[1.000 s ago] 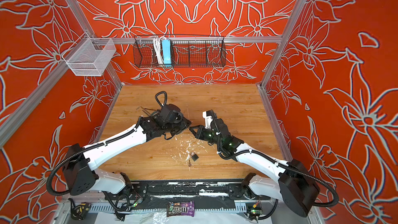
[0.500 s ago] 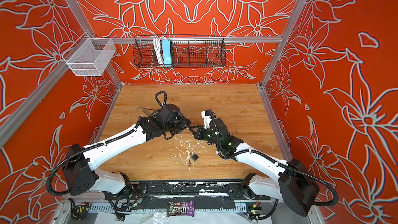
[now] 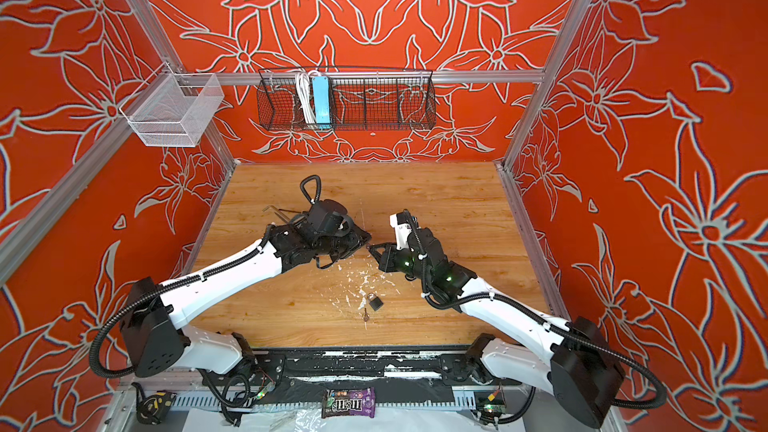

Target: Unlock with the key

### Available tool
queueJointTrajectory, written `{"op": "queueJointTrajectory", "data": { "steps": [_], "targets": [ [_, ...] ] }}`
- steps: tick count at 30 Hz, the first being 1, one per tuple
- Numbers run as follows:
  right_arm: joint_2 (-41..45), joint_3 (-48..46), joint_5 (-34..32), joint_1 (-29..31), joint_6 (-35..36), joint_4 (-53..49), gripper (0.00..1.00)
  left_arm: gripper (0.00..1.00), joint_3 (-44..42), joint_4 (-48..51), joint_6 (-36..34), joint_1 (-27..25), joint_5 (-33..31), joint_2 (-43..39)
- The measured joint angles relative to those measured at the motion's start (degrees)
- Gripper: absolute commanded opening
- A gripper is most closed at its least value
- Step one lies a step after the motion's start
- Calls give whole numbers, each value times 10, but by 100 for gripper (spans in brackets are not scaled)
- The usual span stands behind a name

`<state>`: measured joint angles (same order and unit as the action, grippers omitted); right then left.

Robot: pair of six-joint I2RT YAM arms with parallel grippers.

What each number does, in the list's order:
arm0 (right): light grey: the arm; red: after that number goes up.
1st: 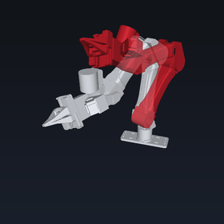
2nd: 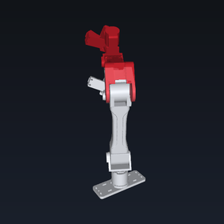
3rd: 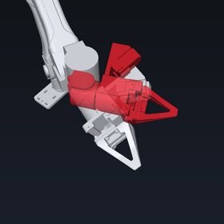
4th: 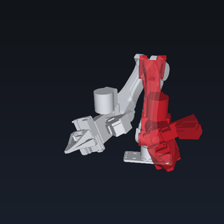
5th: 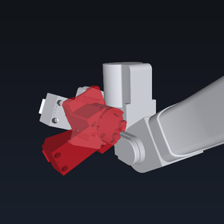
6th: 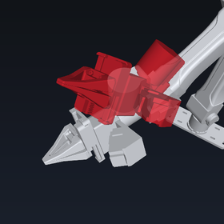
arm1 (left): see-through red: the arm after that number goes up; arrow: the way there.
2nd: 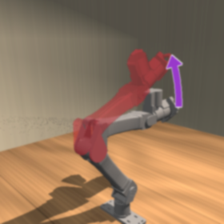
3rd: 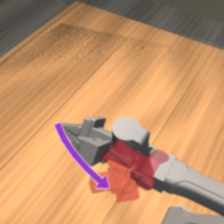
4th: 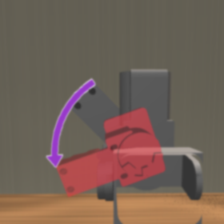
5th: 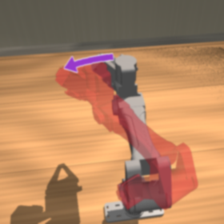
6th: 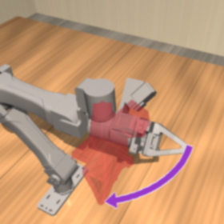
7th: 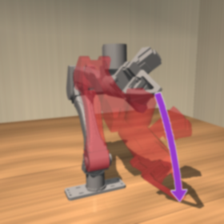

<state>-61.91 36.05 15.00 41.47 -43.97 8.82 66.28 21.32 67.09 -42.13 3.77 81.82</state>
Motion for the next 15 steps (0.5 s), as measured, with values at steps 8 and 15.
{"op": "queueJointTrajectory", "data": {
  "steps": [8,15],
  "targets": [
    [22,0,-5,0,-16,-26,25,0,0,0,2,5,-16,-10],
    [-3,8,-4,0,-55,-8,32,0,-3,-2,8,5,-19,-12]
  ]
}}
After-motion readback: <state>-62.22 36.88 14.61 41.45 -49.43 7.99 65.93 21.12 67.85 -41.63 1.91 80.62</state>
